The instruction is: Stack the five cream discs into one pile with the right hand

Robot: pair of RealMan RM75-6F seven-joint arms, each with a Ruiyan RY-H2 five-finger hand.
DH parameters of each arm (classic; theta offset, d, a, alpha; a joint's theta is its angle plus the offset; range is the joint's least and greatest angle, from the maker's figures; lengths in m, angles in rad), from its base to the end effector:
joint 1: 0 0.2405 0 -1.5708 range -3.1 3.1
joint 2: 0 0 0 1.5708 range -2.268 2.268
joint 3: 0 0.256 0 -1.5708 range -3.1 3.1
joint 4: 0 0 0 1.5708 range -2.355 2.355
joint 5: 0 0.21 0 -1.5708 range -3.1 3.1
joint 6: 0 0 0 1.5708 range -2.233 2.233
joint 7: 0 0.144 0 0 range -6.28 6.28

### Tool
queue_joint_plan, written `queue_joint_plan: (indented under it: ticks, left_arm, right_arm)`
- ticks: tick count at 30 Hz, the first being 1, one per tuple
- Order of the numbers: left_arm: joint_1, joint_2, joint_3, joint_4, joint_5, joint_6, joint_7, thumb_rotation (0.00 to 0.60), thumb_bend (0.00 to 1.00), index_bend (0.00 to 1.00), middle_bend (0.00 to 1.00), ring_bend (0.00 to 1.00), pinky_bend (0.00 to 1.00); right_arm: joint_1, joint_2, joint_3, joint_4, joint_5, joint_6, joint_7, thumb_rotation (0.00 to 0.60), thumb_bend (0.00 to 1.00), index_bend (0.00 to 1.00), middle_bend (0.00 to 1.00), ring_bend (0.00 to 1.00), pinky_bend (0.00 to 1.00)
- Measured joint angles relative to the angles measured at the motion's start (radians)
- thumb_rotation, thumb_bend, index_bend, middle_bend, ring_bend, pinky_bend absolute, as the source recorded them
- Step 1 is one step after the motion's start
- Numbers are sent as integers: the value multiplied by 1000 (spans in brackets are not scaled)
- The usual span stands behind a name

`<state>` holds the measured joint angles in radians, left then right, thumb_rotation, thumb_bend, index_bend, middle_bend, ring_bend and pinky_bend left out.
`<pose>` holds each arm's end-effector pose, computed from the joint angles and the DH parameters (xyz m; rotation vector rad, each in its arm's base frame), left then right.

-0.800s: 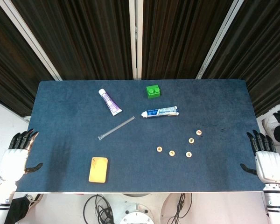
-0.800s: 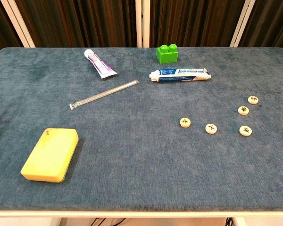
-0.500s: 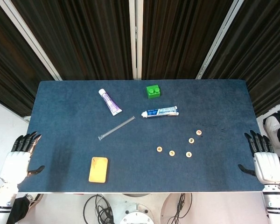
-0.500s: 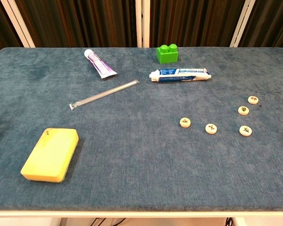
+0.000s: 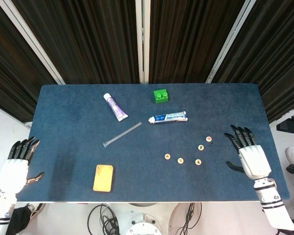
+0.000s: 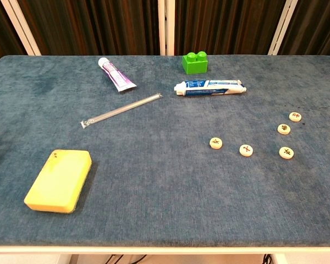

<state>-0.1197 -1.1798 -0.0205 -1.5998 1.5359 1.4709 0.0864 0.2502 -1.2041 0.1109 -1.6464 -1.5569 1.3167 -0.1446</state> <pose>-0.2997 0.1849 0.1328 -1.4754 -0.8675 -0.8962 -0.2549 -0.2362 0.1128 1.6177 -0.8113 0.9788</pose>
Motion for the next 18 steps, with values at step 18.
queue_joint_plan:
  ticks: [18]
  left_arm:
    - [23,-10,20,76,20,25,-45,600,176,0,0,0,0]
  right_arm:
    - [305,-318,70,94,253,-343,-365,600,124,258,19,0,0]
